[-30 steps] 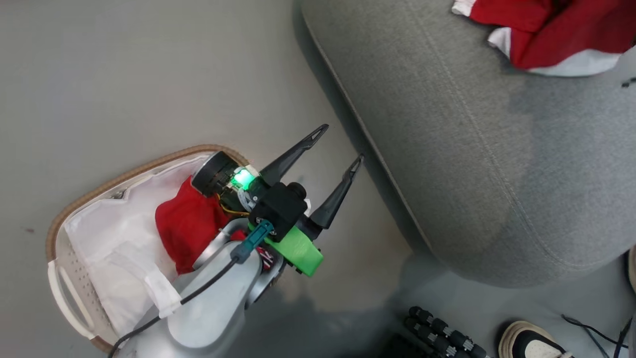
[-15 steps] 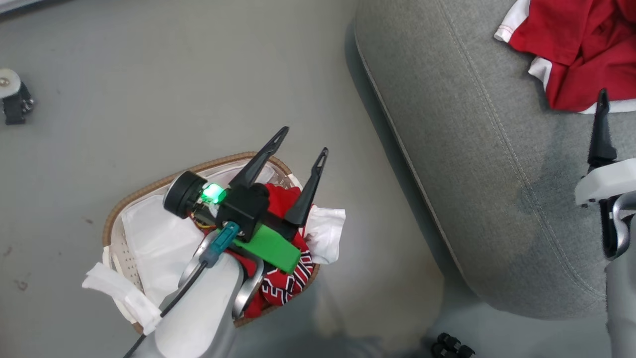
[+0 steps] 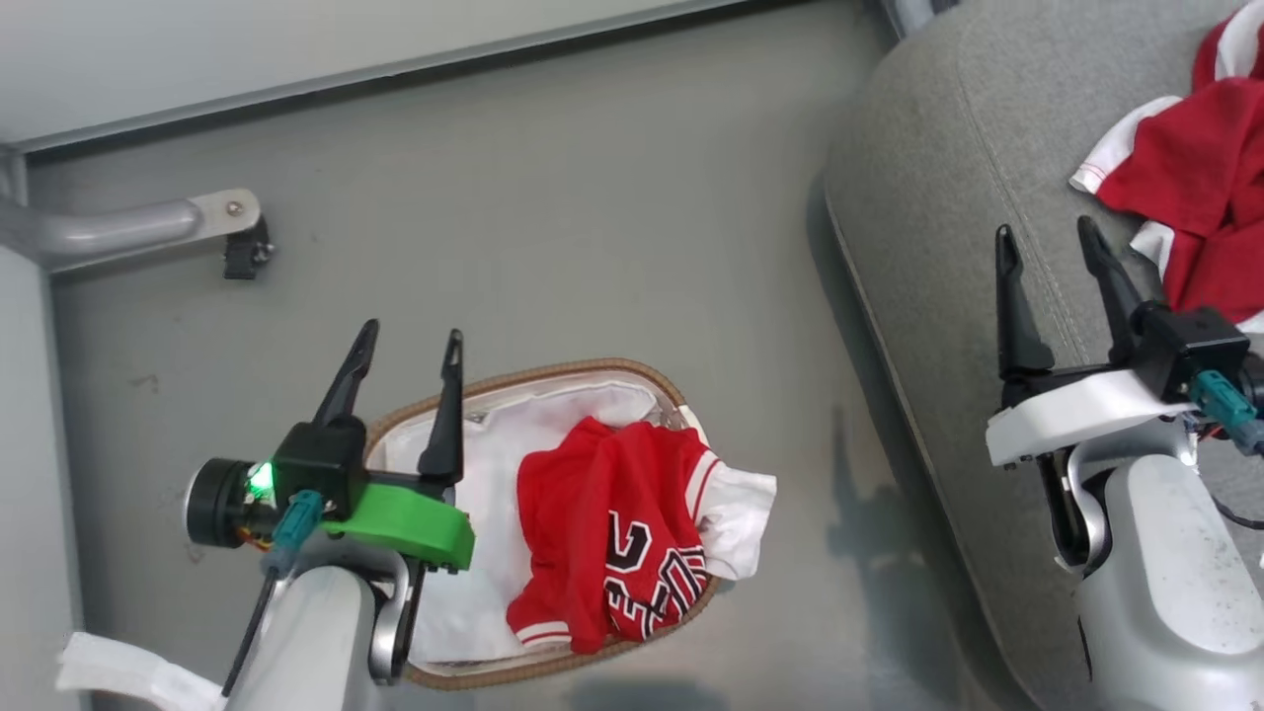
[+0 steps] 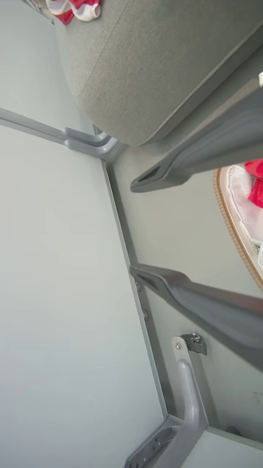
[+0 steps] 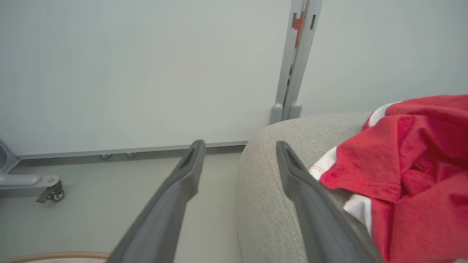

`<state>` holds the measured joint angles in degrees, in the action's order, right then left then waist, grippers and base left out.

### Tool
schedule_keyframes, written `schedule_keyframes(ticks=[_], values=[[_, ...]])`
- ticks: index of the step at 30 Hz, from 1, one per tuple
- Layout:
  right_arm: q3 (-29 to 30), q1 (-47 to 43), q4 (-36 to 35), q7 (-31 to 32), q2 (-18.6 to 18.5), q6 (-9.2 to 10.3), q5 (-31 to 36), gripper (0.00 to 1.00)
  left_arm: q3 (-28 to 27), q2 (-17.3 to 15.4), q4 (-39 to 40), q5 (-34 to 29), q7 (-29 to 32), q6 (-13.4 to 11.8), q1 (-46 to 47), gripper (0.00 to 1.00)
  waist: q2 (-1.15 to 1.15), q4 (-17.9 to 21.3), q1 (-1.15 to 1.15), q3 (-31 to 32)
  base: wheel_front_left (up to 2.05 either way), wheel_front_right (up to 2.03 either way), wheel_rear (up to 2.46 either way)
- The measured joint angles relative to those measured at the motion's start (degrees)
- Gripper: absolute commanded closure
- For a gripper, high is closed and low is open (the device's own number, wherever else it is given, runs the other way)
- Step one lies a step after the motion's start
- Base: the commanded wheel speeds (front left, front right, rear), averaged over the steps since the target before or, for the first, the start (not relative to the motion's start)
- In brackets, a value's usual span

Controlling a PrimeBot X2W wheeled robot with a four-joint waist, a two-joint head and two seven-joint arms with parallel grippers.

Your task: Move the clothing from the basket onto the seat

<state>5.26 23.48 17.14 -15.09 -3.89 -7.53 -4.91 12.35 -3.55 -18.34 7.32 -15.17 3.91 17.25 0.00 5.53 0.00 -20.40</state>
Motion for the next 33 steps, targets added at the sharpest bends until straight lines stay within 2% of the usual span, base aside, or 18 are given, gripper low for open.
schedule_keyframes(ticks=[7, 14, 24, 33], values=[[-2.3, -3.8, 1.7, 0.0, 0.8, 0.00, -2.2, 0.00, -6.2, 0.4, -1.2, -0.5, 0.0, -0.4, -4.9, 0.00, 0.00, -4.0, 0.00, 5.2, 0.00, 0.00, 0.00], [-3.5, -8.6, 3.0, 0.0, 1.0, 0.00, -1.6, 0.00, -8.9, 0.6, -2.0, -0.6, 0.0, -0.9, -10.3, 0.00, 0.00, -6.4, 0.00, 10.5, 0.00, 0.00, 0.00], [-3.2, -12.4, 3.1, 0.0, 1.0, 0.00, -1.5, 0.00, -7.6, 0.6, -1.6, 0.6, 0.0, -0.9, -14.4, 0.00, 0.00, -7.8, -0.01, 14.6, 0.00, 0.00, 0.00], [-4.0, -9.4, 0.7, 0.0, 1.1, 0.00, -1.6, 0.00, -2.1, 0.7, -4.4, 2.4, 0.0, 0.9, -10.8, 0.00, 0.00, -6.7, -0.01, 11.6, 0.00, 0.00, 0.00]])
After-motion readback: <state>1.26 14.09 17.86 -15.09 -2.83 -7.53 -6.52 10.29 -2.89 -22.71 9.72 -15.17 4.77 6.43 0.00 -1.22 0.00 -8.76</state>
